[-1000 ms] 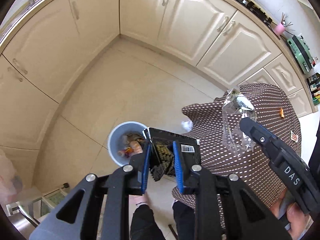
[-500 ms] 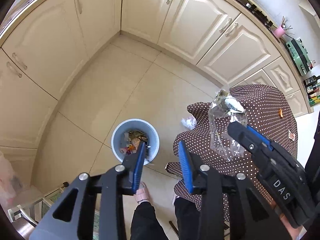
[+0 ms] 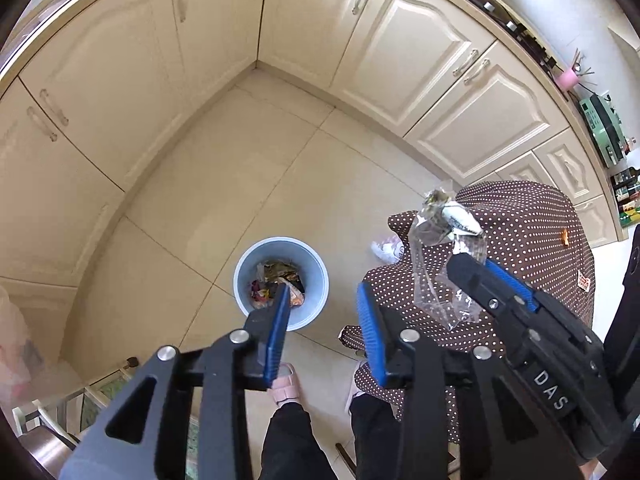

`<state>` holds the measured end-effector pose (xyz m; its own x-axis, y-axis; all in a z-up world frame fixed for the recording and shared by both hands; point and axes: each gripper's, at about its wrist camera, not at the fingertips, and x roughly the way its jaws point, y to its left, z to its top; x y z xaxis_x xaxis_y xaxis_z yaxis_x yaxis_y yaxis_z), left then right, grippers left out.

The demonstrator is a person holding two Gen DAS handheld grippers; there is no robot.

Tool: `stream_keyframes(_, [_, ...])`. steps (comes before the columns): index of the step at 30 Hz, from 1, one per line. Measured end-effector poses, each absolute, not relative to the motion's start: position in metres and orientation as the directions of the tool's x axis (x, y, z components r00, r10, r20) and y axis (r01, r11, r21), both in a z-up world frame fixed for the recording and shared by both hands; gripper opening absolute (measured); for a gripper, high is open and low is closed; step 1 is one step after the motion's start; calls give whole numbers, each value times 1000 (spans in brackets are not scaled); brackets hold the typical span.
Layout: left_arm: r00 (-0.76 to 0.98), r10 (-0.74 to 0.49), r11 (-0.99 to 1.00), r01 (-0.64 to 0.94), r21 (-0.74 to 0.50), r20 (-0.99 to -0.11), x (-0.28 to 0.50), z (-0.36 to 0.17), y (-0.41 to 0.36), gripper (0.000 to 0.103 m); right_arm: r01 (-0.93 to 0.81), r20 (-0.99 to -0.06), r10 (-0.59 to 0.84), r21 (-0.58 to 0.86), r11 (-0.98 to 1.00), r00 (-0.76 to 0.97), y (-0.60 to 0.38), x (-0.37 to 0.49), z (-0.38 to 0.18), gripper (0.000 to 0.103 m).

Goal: Collect trash
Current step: 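Carry both bags over the blue bin and open both tools to drop them, then grasp the orange bread piece with the left tool while the right grasps the red-white packet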

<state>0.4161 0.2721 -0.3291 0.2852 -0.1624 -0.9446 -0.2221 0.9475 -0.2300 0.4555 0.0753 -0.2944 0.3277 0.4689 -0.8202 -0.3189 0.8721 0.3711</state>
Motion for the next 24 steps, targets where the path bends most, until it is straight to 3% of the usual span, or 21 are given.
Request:
stream_keyframes(14, [297, -108, 931, -305, -201, -949, 401, -322, 293, 39, -358, -816, 510, 406, 841, 272, 93, 459, -299, 29])
stream_keyframes(24, [294, -105, 943, -273, -189, -950, 413, -318, 255, 40, -321, -807, 511, 419, 849, 296, 54, 461, -296, 29])
